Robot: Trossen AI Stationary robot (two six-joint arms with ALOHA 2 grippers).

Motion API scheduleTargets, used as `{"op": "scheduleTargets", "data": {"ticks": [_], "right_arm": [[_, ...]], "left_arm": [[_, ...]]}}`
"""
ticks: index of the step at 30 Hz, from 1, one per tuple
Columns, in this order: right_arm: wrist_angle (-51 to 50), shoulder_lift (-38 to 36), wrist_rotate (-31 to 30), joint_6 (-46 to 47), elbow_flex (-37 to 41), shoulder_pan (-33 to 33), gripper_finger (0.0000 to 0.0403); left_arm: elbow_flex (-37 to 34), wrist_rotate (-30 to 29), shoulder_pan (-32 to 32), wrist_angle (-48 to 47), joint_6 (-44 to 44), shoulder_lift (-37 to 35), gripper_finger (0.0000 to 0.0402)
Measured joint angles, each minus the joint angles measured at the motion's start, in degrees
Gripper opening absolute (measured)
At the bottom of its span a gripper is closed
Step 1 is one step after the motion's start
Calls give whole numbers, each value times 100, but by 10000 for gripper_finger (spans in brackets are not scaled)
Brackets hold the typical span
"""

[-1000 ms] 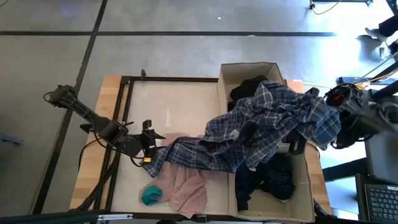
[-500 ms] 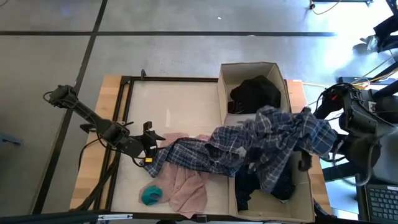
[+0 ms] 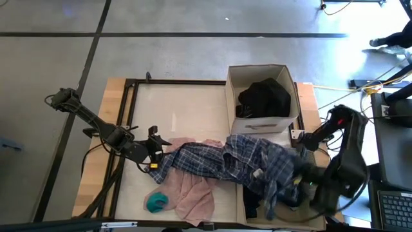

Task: Sort clothes
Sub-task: Put the blue checkered shirt into the bottom laundry organizer

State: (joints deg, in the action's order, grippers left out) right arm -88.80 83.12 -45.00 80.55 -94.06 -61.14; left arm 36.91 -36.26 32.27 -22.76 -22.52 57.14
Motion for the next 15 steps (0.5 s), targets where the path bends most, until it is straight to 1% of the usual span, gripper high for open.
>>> {"op": "scheduleTargets", "data": {"ticks": [3,5,10,15], "right_arm": [[-8,423,512,264,0,0,32],[-32,662,710,429,0,0,32],[-64,1088,872,757,0,4,32],[-71,1362,1025,1147,0,4,32]], "left_arm": [[0,1,0,-1,11,0,164],[0,1,0,-7,15,0,164],[0,1,0,-5,36,0,164],[0,1,-3,-7,232,0,164]]}}
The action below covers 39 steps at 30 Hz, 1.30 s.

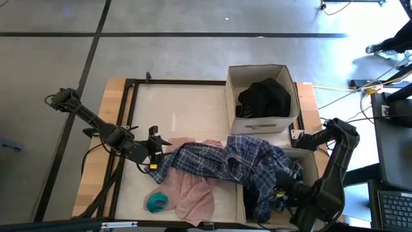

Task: Sort clothes
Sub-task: Put the blue checkered shirt into the bottom laundry organizer

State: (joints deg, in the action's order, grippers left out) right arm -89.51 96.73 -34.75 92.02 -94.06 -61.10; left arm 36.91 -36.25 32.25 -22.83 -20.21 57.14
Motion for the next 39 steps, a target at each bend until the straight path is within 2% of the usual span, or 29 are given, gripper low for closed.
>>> {"op": "scheduleTargets", "data": {"ticks": [7,14,18,21,24,33,39], "right_arm": [[86,376,586,1028,81,0,32],[1178,384,1513,2026,1313,-3,32],[1789,384,2040,2322,1951,0,32],[1917,384,2220,2709,2217,0,37],[1908,384,2356,3013,2284,2,62],[1830,290,3531,3009,1992,4,196],[1320,102,3781,2757,1096,0,234]], "left_arm": [[0,344,-7,-9,576,0,164],[0,393,-11,-8,1011,0,164],[0,689,-105,-4,1276,0,164],[0,869,-261,-7,1332,0,164],[0,1006,-399,-7,1329,0,164],[0,1176,-559,16,1323,0,164],[0,1176,-590,148,1368,0,164]]}}
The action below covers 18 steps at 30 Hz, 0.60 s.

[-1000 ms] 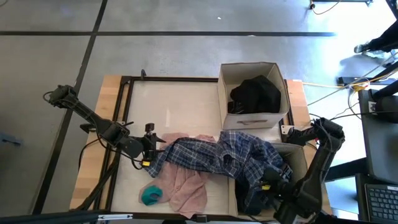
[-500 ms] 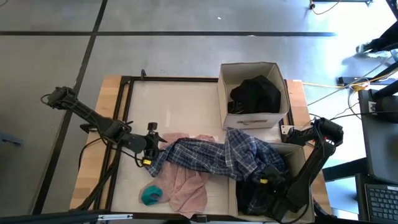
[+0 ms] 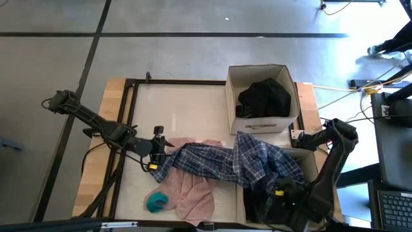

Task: Sort clothes
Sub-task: Put the blue checkered shirt into the bottom laundry organizer

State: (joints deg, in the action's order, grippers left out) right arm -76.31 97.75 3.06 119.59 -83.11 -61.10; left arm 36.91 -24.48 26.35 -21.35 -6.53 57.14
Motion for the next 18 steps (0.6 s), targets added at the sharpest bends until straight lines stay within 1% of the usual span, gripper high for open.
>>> {"op": "scheduleTargets", "data": {"ticks": [3,7,9,13,18], "right_arm": [[-346,-67,-142,10,-628,0,240],[-640,-85,-604,9,-1437,-4,241],[-774,-88,-966,-48,-1738,-4,241],[-776,-89,-1678,-496,-2058,-4,241],[-798,-87,-2025,-855,-2194,0,241]], "left_arm": [[0,-1,0,7,3,0,164],[0,-1,0,18,-12,0,164],[0,-1,0,18,-32,0,164],[0,-1,2,17,-72,0,164],[0,-1,2,16,-155,0,164]]}}
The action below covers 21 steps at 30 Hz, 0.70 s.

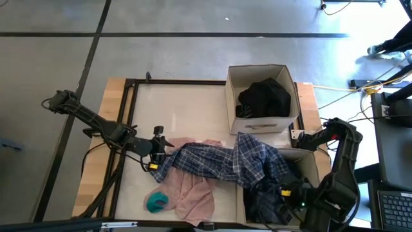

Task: Sort clothes
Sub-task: Put the blue checkered shirt into the bottom laundry organizer

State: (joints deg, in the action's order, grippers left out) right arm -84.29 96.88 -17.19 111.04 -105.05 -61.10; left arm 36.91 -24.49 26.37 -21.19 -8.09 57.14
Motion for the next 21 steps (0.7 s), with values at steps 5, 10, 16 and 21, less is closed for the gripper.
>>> {"op": "scheduleTargets", "data": {"ticks": [5,10,16,21], "right_arm": [[14,2,-842,-675,-95,0,241],[120,2,-2519,-1893,-115,95,241],[571,44,-3872,-3473,-115,552,241],[1527,183,-3747,-5388,-117,1231,241]], "left_arm": [[0,0,0,0,-7,0,164],[0,0,0,91,-6,0,164],[1,-2,27,86,-52,0,164],[2,-2,111,85,-191,0,164]]}}
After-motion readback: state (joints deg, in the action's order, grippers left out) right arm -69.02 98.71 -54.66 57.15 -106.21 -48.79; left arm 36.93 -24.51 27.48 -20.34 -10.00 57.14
